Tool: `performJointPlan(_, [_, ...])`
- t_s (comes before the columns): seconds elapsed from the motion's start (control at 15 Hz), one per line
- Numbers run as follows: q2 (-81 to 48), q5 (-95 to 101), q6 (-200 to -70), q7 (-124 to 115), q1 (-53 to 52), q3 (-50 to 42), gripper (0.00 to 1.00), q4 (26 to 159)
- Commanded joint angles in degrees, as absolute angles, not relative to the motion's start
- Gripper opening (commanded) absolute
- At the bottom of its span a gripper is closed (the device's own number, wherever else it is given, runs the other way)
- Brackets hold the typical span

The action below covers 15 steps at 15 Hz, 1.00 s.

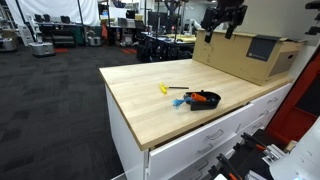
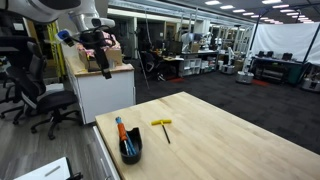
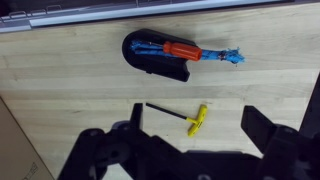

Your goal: Move the black bowl to the left

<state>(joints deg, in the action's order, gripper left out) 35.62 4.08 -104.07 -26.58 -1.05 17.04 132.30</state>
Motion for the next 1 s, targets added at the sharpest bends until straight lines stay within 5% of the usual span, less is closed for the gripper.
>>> performJointPlan(0.0, [34.9, 5.3, -109.1, -25.0, -0.9, 14.0, 1.00, 135.2])
performJointPlan(0.93, [29.6, 2.6, -123.8, -13.5, 0.9, 1.5, 1.00, 150.5])
